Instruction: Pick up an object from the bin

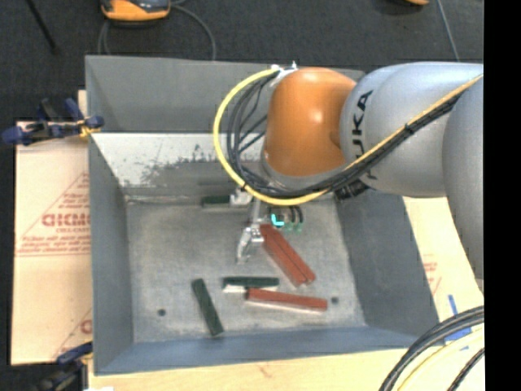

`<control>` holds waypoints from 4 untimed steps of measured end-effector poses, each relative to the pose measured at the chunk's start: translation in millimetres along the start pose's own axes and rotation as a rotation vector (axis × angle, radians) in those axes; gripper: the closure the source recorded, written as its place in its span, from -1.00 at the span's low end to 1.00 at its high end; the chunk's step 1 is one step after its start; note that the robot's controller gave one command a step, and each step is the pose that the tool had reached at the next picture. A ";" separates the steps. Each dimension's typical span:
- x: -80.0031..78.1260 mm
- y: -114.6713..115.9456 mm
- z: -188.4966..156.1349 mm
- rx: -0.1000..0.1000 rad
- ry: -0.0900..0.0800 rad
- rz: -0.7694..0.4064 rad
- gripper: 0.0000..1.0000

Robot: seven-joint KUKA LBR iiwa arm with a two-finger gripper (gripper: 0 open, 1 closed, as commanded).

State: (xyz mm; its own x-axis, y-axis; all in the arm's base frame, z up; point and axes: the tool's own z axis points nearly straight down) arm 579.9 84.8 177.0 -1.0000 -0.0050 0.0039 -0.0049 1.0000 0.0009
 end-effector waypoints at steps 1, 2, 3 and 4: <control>-1.7 -0.3 -3.9 -0.001 -0.007 0.002 -1.00; 21.1 -27.1 52.6 -0.001 -0.012 0.037 -1.00; 10.6 -53.0 91.5 -0.009 -0.006 0.107 -1.00; 15.4 -49.3 85.2 -0.005 0.004 0.102 1.00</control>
Offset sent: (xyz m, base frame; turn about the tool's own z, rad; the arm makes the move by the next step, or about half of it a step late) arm -0.0369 -0.0441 -0.0884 0.0579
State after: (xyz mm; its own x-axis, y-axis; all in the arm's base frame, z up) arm 564.5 35.5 91.8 -0.9953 0.0966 0.0083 0.0966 0.9953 0.0053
